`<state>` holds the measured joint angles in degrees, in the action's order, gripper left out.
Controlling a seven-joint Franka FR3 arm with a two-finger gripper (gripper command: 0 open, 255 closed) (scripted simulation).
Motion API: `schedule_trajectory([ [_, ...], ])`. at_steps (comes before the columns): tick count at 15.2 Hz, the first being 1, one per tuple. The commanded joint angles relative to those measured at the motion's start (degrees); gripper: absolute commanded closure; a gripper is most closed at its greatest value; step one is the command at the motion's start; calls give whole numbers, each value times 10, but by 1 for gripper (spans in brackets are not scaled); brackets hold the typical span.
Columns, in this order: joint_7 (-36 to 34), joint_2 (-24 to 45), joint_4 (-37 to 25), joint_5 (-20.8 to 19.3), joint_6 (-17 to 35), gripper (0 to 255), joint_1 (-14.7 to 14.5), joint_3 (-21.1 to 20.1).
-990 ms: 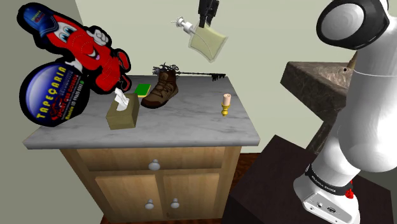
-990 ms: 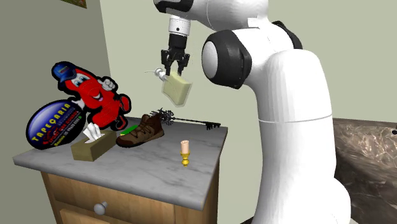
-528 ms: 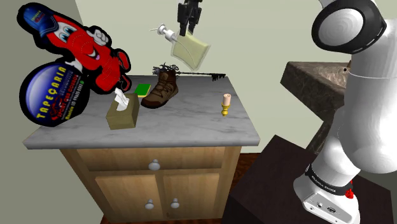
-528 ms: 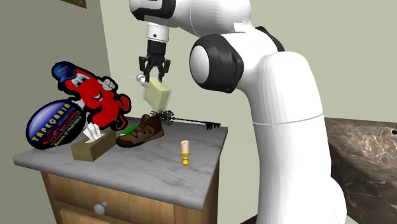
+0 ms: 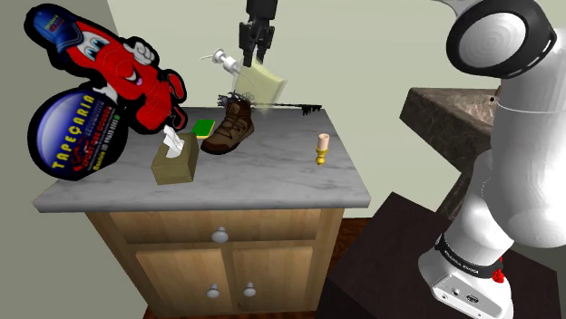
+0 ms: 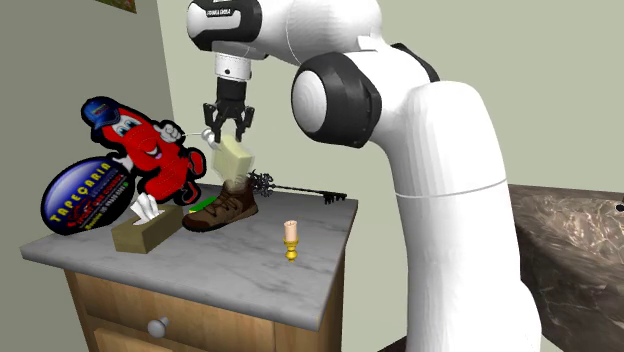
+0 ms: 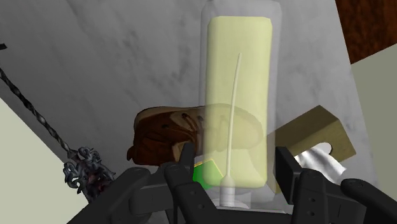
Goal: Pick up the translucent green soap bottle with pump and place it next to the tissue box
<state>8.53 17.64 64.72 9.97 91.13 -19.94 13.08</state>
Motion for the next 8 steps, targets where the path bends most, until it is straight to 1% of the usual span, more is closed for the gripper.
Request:
schedule_trajectory([
  [1,1,-10,30,-2,21,255,-3,0],
  [8,6,-33,118,-7,86,255,-10,-1],
])
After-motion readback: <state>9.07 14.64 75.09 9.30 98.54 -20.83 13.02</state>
